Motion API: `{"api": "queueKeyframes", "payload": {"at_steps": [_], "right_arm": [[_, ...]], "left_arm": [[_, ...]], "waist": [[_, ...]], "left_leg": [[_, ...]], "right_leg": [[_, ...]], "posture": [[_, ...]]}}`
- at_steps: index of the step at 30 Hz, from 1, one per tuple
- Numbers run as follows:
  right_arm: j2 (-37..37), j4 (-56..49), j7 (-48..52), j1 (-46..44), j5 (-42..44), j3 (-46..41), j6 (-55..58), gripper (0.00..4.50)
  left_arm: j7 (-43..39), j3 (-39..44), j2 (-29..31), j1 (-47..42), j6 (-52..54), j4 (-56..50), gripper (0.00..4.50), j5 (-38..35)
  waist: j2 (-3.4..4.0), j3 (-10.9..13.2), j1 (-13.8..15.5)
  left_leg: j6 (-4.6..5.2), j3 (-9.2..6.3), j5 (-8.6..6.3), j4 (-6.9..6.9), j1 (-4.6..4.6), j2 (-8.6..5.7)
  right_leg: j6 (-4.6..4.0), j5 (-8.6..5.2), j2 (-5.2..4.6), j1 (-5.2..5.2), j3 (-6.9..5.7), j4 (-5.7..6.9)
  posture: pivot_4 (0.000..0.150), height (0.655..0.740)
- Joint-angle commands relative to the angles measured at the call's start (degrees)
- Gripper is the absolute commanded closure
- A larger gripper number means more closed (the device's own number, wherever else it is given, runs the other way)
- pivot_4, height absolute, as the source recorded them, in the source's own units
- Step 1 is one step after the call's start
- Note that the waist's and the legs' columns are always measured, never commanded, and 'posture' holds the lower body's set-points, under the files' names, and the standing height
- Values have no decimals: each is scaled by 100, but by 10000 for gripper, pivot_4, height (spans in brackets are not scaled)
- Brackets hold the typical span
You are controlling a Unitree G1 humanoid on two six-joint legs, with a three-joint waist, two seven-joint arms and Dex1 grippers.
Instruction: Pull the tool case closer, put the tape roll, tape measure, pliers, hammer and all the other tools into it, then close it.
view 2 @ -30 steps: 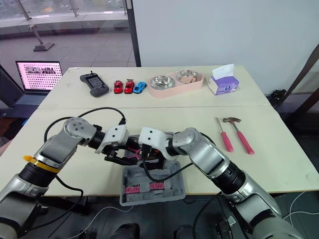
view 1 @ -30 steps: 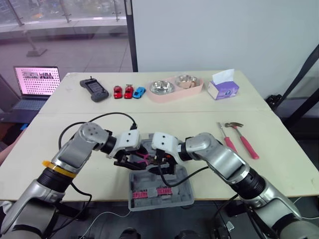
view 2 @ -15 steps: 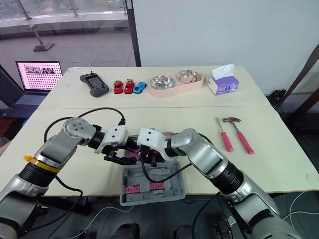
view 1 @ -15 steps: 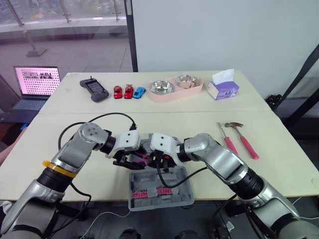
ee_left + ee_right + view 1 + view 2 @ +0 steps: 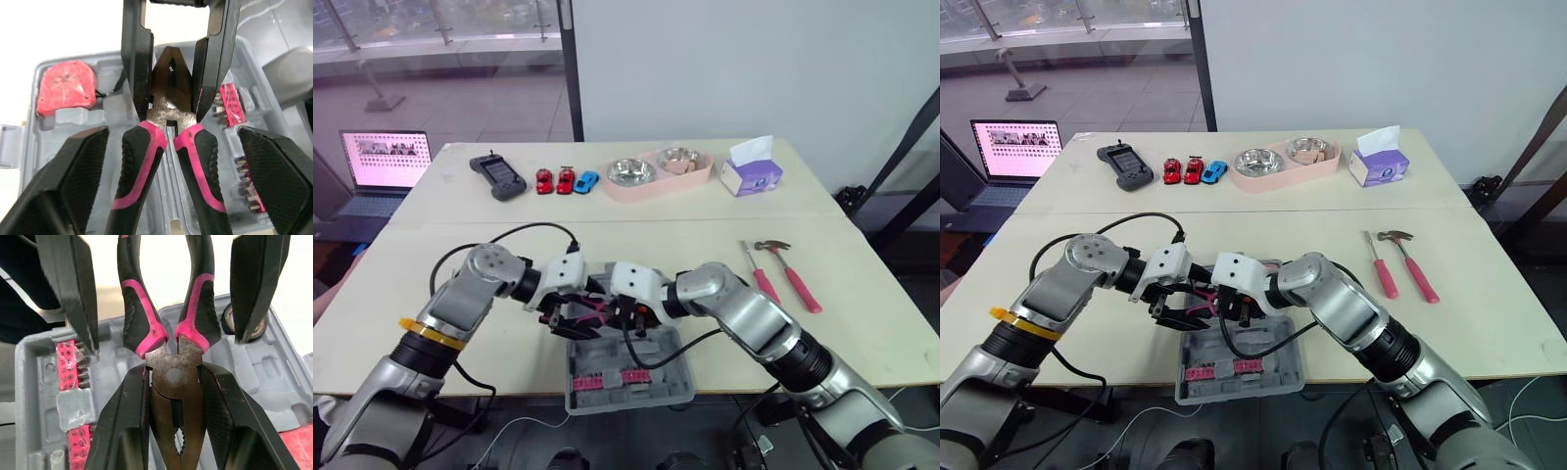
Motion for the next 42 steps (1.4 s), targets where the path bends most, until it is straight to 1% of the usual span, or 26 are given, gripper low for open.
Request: {"api": "queueKeyframes", "payload": {"at_steps": [1, 4, 8, 12, 17, 23, 26, 34, 42], "right_arm": [[-232, -67, 149, 51, -58, -96, -334, 35093], [-492, -94, 334, 138, -48, -162, -553, 35093], [-821, -6, 627, 170, -36, -228, -894, 35093], [-1011, 496, 988, -9, -150, -220, -1431, 35093], [-870, 1440, 1347, -446, -438, -77, -2097, 35093], [-474, 2558, 1716, -986, -832, 129, -2627, 35093], [-233, 3100, 1853, -1277, -1072, 251, -2790, 35093], [352, 4061, 1998, -1763, -1569, 416, -2860, 35093], [715, 4480, 2067, -1896, -1844, 408, -2619, 35093]], "left_arm": [[-50, 727, 367, 191, 215, -82, 0, -478], [-79, 1277, 636, 574, 545, -197, 0, -936], [-3, 2127, 839, 1430, 863, -416, 0, -1590], [322, 2749, 823, 2530, 568, -485, 0, -1605], [624, 3073, 593, 3251, -96, -457, 0, -1500], [725, 3167, 402, 3244, -1191, 4, 0, -1367], [711, 3104, 341, 3153, -1513, 167, 0, -1359], [507, 2949, 151, 3105, -1776, 319, 0, -1537], [371, 2834, -43, 2869, -2022, 491, 0, -1494]], "waist": [[0, 0, -2], [0, 0, -22], [1, 0, -10], [1, 0, -12], [2, 1, 17], [2, 1, -3], [2, 1, -7], [3, 1, -18], [4, 0, -18]], "left_leg": [[0, 0, 0, 0, 0, 0], [0, 0, 0, -2, 0, 0], [1, 0, -1, -2, 1, 0], [1, 0, -1, -1, 1, 1], [3, 0, -2, 0, 1, 1], [0, 0, 0, -1, 2, 0], [-3, 0, 2, -2, 2, 0], [-6, 0, 3, -2, 2, 0], [-10, 0, 5, 3, 2, -2]], "right_leg": [[0, 0, 0, 0, 0, 0], [0, 0, 0, -2, 0, 1], [0, 0, -3, -2, 0, 2], [0, 0, -4, -1, 1, 2], [0, 0, -8, -1, 0, 4], [0, 0, -7, -2, 0, 4], [0, 0, -6, -3, 0, 6], [0, 0, -5, -8, -1, 12], [0, 0, -7, -21, 0, 39]], "posture": [[1500, 7400], [1500, 7400], [1500, 7400], [1500, 7400], [1500, 7400], [1500, 7400], [1500, 7400], [1500, 7400], [1500, 7400]]}}
